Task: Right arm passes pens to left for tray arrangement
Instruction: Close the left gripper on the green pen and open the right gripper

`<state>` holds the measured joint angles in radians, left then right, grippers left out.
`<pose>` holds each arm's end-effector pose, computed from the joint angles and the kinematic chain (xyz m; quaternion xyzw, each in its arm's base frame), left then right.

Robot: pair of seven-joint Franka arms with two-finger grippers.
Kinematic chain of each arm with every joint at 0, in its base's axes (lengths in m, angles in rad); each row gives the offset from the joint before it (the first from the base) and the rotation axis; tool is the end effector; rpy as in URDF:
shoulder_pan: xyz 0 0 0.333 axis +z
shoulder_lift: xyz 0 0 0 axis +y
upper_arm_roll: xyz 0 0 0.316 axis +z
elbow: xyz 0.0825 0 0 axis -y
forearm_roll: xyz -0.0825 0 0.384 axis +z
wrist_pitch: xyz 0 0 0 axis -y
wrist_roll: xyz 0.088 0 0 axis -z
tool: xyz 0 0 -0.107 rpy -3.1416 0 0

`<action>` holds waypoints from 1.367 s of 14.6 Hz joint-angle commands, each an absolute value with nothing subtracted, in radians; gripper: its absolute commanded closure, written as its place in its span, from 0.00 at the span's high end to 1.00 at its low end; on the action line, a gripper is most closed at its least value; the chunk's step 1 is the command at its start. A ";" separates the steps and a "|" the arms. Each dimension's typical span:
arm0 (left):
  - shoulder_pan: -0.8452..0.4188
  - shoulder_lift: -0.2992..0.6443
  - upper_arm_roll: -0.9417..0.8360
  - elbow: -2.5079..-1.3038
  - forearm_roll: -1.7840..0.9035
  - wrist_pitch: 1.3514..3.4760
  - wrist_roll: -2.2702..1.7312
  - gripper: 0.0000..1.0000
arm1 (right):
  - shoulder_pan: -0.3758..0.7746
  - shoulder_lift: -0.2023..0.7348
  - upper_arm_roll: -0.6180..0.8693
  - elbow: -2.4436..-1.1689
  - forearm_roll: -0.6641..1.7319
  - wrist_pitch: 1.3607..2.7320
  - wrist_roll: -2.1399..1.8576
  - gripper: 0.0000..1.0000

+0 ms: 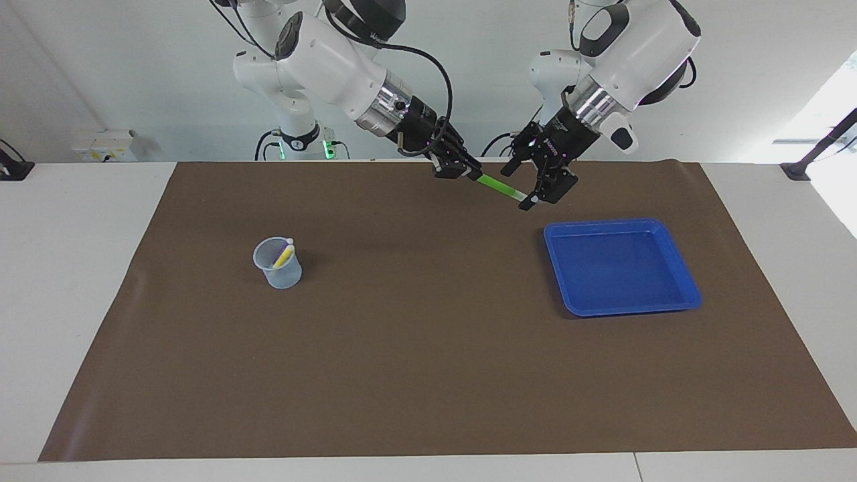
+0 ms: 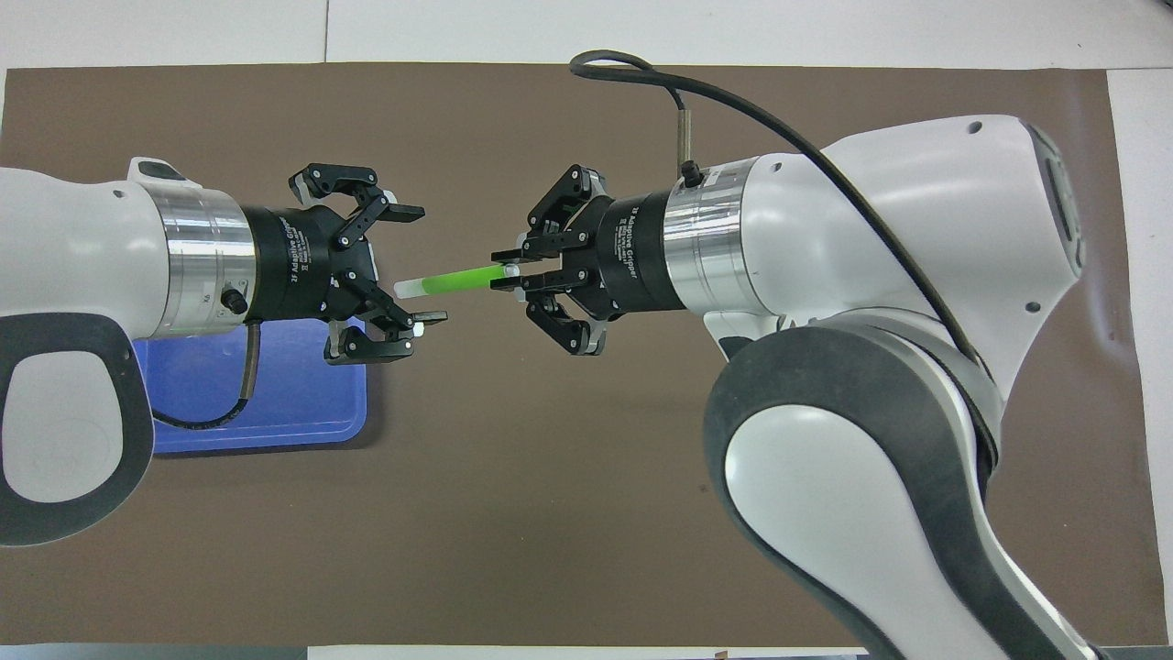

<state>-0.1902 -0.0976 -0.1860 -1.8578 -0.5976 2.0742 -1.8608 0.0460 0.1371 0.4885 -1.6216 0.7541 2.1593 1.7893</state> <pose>0.5113 -0.2376 0.5969 0.6304 0.7129 -0.1758 0.2518 0.5452 0.3318 0.6019 -0.6421 0.6441 0.2651 0.3202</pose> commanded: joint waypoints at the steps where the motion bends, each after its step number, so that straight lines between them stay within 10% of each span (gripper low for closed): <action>1: -0.215 -0.140 -0.175 -1.922 -0.615 2.131 -1.871 0.92 | 0.037 0.144 0.503 -1.609 0.759 2.167 1.804 0.00; 6: -0.230 -0.135 -0.175 -1.930 -0.615 2.155 -1.875 0.90 | 0.038 0.143 0.503 -1.612 0.756 2.168 1.802 0.00; 20: -0.219 -0.133 -0.172 -1.911 -0.615 2.126 -1.870 0.28 | 0.038 0.143 0.505 -1.614 0.755 2.168 1.799 0.00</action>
